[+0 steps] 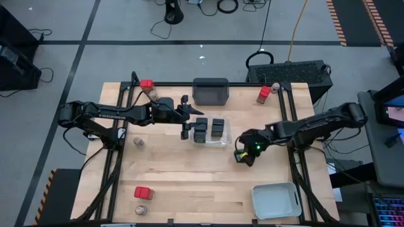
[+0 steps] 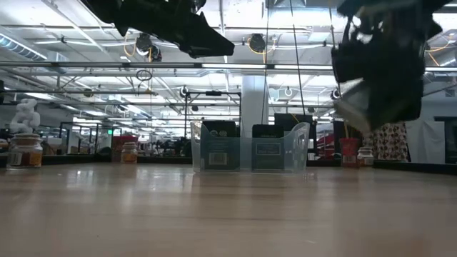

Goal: Sort spices by type
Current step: Put the green seasoning into the transparent bin

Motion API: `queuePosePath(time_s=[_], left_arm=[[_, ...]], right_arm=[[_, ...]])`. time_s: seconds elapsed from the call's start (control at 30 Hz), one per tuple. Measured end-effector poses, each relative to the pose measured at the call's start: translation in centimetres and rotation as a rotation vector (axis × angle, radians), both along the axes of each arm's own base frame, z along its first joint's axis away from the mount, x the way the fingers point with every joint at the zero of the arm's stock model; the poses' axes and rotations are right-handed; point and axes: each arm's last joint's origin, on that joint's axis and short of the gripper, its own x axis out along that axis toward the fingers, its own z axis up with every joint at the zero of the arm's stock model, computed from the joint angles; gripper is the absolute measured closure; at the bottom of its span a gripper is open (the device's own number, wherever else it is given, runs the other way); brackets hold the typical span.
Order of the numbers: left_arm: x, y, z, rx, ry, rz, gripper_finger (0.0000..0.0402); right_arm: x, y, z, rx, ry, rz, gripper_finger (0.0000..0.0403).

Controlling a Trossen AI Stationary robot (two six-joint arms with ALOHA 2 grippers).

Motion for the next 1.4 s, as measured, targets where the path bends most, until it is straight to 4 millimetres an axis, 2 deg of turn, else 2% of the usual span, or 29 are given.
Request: queuePosePath(time_s=[0.13, 0.3, 0.43, 0.53, 0.67, 0.9, 1.13, 1.4], left_arm=[[0.0, 0.0, 0.0, 0.0, 0.0, 0.0, 0.0213], [0.0, 0.0, 0.0, -0.001, 0.0, 0.001, 0.0213], [0.0, 0.0, 0.0, -0.003, 0.0, 0.001, 0.0213], [0.0, 0.0, -0.1, -0.005, 0.013, 0.002, 0.0213], [-0.6, 0.1, -0.9, 0.004, 0.121, 0.063, 0.0213], [-1.8, 0.4, -1.0, 0.043, 0.223, 0.188, 0.0213], [-1.8, 0.4, -1.0, 0.047, 0.22, 0.197, 0.0213], [-1.8, 0.4, -1.0, 0.047, 0.222, 0.198, 0.0213]], right_arm=[[0.9, 1.0, 2.4, 0.055, -0.029, 0.073, 0.0305], [2.8, 1.6, 5.3, -0.01, 0.017, 0.181, 0.0305], [5.4, 2.0, 6.0, -0.082, 0.102, 0.289, 0.0305], [7.9, 2.5, 5.4, -0.129, 0.185, 0.381, 0.0305], [11.0, 3.0, 3.6, -0.171, 0.294, 0.504, 0.0305], [15.1, 3.6, 0.5, -0.212, 0.405, 0.702, 0.0305], [17.1, 3.1, 0.6, -0.32, 0.4, 0.749, 0.0305], [17.5, 2.8, -1.0, -0.315, 0.442, 0.767, 0.0296]])
